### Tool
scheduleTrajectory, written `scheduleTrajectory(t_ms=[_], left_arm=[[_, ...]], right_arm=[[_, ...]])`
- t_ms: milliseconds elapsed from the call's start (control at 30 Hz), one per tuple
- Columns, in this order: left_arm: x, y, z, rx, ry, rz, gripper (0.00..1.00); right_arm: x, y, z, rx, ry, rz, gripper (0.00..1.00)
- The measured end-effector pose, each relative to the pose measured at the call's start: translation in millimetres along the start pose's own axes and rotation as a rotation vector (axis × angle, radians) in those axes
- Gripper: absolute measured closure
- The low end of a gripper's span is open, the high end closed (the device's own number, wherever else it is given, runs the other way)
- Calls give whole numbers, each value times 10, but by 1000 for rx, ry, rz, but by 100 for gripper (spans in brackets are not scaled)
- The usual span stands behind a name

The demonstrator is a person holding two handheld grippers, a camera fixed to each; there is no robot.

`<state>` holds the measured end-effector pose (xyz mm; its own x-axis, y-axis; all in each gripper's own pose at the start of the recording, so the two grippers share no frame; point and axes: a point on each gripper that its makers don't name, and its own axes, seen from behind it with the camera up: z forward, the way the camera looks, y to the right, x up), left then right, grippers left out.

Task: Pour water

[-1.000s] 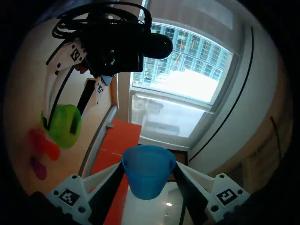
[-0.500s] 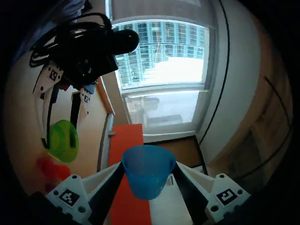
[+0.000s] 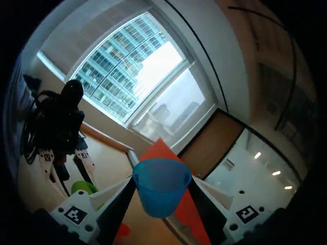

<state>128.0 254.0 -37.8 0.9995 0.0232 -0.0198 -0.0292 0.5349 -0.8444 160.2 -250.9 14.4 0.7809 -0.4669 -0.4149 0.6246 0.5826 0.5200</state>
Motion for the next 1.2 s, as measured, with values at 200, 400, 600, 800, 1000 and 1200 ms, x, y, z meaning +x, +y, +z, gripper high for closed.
scheduleTrajectory(t_ms=[200, 400, 600, 800, 1000, 1200], left_arm=[[31, 1, -9, 4, -1, 7, 14], [54, 12, -19, 5, 0, 14, 14], [57, -10, -20, 13, 0, 13, 14], [51, -60, -34, 25, -2, 14, 14], [19, -131, -62, 46, -8, 10, 14], [-25, -205, -122, 64, -21, 7, 14]], right_arm=[[-53, -62, -21, 23, -7, 222, 10], [-81, -70, -13, 49, -14, 472, 10], [-117, -30, -10, 58, -23, 602, 10], [-208, 28, -67, 35, -35, 578, 10], [-346, 69, -165, 16, -49, 565, 10], [-507, 139, -308, -8, -64, 563, 10]])
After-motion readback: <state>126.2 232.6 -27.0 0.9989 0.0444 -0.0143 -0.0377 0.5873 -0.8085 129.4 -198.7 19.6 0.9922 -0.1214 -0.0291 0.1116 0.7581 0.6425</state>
